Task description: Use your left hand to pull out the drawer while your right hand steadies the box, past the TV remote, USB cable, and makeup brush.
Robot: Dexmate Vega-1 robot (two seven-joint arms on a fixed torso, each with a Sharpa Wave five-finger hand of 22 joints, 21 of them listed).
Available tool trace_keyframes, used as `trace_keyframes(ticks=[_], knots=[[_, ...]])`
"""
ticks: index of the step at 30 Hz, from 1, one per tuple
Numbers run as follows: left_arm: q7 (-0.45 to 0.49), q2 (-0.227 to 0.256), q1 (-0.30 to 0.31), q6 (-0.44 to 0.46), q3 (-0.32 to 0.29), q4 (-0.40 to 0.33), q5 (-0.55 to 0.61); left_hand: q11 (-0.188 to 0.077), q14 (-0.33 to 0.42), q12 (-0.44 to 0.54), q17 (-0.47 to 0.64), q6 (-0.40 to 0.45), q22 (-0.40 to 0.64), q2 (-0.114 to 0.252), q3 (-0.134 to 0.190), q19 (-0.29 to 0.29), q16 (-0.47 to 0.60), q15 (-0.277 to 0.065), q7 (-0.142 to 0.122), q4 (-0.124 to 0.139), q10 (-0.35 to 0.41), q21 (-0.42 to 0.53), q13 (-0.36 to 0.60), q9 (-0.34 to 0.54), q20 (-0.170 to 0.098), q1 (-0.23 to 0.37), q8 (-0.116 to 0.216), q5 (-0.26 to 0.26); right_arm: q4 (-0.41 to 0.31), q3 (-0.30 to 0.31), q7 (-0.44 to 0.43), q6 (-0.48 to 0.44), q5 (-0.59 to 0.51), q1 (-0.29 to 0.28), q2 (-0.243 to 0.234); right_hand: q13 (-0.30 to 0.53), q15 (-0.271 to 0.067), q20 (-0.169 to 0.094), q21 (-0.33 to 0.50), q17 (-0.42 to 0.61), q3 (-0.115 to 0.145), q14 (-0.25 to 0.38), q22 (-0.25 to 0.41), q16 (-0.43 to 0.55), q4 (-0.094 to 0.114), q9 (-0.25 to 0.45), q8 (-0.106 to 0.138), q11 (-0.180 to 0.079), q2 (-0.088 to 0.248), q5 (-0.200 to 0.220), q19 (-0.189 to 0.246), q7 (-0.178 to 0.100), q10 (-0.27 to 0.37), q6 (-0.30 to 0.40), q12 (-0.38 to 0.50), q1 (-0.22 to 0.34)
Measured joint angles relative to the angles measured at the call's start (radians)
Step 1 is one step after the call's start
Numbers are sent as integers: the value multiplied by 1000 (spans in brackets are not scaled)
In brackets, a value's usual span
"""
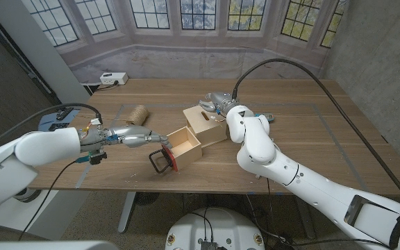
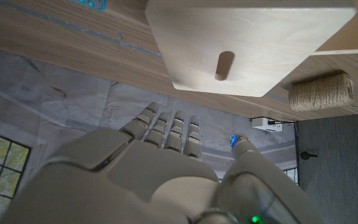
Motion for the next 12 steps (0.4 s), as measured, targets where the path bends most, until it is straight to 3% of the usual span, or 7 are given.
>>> trace_keyframes(ticks=[12], knots=[[80, -31, -1, -13, 30, 9, 35, 0, -9, -5, 0, -4, 0, 2, 0, 0, 0, 9, 4, 0, -11, 0, 3, 0, 0, 2, 0, 0, -5, -7, -7, -37, 11, 1, -12, 0, 4, 0, -1, 0, 2, -4, 0, 0, -2, 0, 0, 7, 0, 0, 0, 0, -18, -8, -4, 0]])
